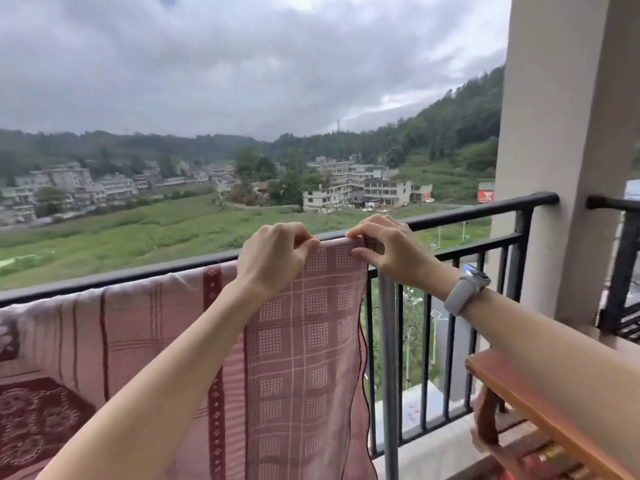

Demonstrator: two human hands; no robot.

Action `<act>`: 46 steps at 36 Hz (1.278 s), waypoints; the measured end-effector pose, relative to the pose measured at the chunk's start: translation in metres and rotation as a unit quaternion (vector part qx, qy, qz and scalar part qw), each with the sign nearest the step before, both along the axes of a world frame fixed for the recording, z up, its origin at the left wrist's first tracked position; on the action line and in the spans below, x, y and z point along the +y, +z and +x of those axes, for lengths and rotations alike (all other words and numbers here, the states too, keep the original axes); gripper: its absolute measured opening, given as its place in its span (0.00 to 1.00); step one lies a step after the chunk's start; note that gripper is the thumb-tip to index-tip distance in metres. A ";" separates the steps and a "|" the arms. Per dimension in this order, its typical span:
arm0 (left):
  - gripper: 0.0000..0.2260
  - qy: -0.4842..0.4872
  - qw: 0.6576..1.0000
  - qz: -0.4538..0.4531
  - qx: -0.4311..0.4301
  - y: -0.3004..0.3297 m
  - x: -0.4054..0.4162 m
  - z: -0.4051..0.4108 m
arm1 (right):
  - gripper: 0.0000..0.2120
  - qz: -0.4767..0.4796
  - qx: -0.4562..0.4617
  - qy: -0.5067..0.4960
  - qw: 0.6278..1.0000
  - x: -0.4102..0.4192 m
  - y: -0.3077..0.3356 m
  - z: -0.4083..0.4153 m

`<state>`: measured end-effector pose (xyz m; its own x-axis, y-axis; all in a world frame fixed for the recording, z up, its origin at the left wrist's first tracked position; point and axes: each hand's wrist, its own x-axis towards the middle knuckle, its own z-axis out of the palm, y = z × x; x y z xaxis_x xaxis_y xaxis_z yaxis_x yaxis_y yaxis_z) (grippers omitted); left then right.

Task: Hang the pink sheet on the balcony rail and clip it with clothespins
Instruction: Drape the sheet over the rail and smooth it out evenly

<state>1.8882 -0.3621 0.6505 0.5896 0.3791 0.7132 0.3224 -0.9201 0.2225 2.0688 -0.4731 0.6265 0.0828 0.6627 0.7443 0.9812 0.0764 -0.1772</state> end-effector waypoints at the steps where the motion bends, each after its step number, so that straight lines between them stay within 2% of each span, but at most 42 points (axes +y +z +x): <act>1: 0.07 0.007 1.000 0.010 -0.012 -0.001 0.000 0.002 | 0.10 0.015 -0.002 0.003 1.000 0.003 -0.002 -0.001; 6: 0.08 0.043 0.996 0.054 -0.054 -0.007 -0.003 0.014 | 0.05 0.066 0.077 0.054 0.993 0.009 -0.005 0.006; 11: 0.06 0.030 0.991 0.058 -0.119 -0.004 -0.022 0.037 | 0.04 0.128 0.039 0.027 0.991 0.001 0.012 0.019; 16: 0.04 0.024 0.982 0.063 -0.176 0.001 -0.062 0.077 | 0.03 0.201 0.078 -0.002 0.976 -0.014 0.024 0.049; 20: 0.05 0.045 0.981 0.095 -0.166 -0.028 -0.076 0.087 | 0.03 0.197 0.105 0.032 0.974 -0.026 0.000 0.061; 24: 0.21 0.151 0.974 0.133 -0.107 -0.072 -0.062 0.062 | 0.03 0.162 0.122 0.041 0.978 -0.027 -0.042 0.060; 27: 0.30 0.245 0.958 0.137 -0.055 -0.089 -0.046 0.025 | 0.05 0.178 0.127 0.024 0.975 -0.021 -0.052 0.053; 31: 0.32 0.343 0.931 0.116 -0.041 -0.086 -0.024 -0.023 | 0.11 0.198 0.076 -0.002 0.977 -0.013 -0.055 0.035; 34: 0.29 0.370 0.921 0.112 -0.044 -0.080 -0.012 -0.049 | 0.22 0.191 -0.008 0.002 0.981 -0.010 -0.059 0.019; 36: 0.28 0.374 0.917 0.131 -0.037 -0.079 -0.008 -0.060 | 0.26 0.179 -0.065 0.009 0.982 -0.007 -0.061 0.009; 40: 0.24 0.336 0.927 0.155 -0.051 -0.073 0.000 -0.075 | 0.23 0.142 -0.155 0.034 0.977 0.005 -0.061 -0.015; 43: 0.22 0.351 0.921 0.157 -0.058 -0.070 0.007 -0.090 | 0.23 0.107 -0.181 0.046 0.977 0.014 -0.056 -0.033; 46: 0.16 0.362 0.913 0.162 -0.093 -0.070 0.011 -0.109 | 0.22 0.091 -0.195 0.053 0.975 0.026 -0.051 -0.057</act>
<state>1.7794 -0.3515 0.5807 0.1243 0.3722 0.9198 0.8572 -0.5071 0.0894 2.0118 -0.4467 0.5752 -0.2927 0.5066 0.8110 0.9559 0.1765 0.2347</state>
